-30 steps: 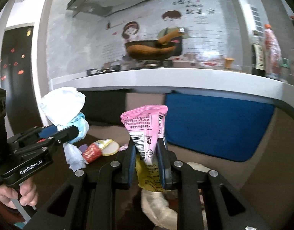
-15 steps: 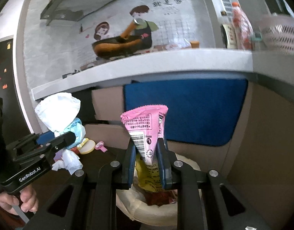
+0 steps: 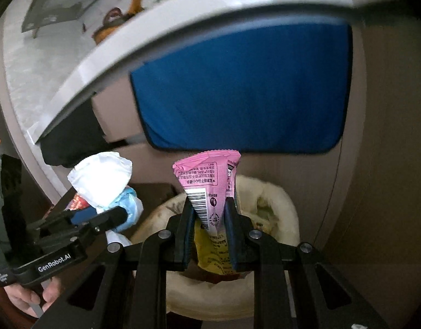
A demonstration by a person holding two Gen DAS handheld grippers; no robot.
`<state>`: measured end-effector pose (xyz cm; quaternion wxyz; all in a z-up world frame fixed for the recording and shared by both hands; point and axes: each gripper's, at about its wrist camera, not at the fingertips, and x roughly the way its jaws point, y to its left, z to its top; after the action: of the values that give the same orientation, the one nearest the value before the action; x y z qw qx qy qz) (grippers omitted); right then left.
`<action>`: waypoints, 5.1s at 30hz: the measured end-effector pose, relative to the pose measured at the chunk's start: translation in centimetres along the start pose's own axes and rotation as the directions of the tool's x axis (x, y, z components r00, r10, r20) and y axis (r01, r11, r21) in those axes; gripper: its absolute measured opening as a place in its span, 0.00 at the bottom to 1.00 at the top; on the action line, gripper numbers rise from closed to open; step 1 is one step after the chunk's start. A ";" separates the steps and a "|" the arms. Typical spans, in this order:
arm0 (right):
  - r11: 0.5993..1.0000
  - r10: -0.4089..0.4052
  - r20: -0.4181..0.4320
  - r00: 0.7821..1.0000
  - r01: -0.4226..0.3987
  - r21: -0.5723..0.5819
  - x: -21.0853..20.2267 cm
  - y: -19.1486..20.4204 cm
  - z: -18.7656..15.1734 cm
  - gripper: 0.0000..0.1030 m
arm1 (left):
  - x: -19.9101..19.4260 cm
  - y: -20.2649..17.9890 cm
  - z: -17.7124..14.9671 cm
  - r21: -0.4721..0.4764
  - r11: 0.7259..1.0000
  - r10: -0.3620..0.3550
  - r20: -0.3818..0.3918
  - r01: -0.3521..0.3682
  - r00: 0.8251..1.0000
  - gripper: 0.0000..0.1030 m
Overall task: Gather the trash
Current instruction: 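Lift the tissues and snack packet and carry both over the bin, then open both grippers over the bin to drop the tissues and packet, then grasp the red NOSEI paper cup with the left gripper, then grasp the pink comb on the table with the right gripper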
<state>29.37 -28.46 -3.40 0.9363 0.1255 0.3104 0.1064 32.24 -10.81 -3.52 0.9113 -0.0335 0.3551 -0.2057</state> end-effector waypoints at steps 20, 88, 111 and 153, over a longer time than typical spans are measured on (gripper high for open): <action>0.999 -0.033 -0.194 0.980 0.038 0.017 8.9 -3.0 -3.3 0.19 | 8.3 0.2 -2.6 0.040 0.999 0.028 -0.193 -0.020 0.981 0.36; 0.984 -0.138 -0.094 0.986 0.126 -0.125 8.7 4.9 -1.4 0.35 | -5.8 21.6 -3.1 -0.130 0.940 0.326 0.053 -0.317 0.944 0.48; 0.970 -0.236 -0.168 0.957 0.223 -0.097 11.4 4.2 -3.6 0.35 | -3.8 30.8 -3.2 -0.261 0.852 0.450 -0.078 -0.454 0.889 0.59; 0.861 -0.178 -0.227 0.957 0.040 -0.507 29.2 27.4 -1.0 0.34 | -11.0 29.7 -7.6 -0.417 0.904 0.079 -0.063 -0.099 0.995 0.52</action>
<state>48.36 5.73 -12.18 0.8910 -0.1534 0.4020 0.1450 30.34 21.36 -8.35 0.8831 -0.2076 0.4124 -0.0836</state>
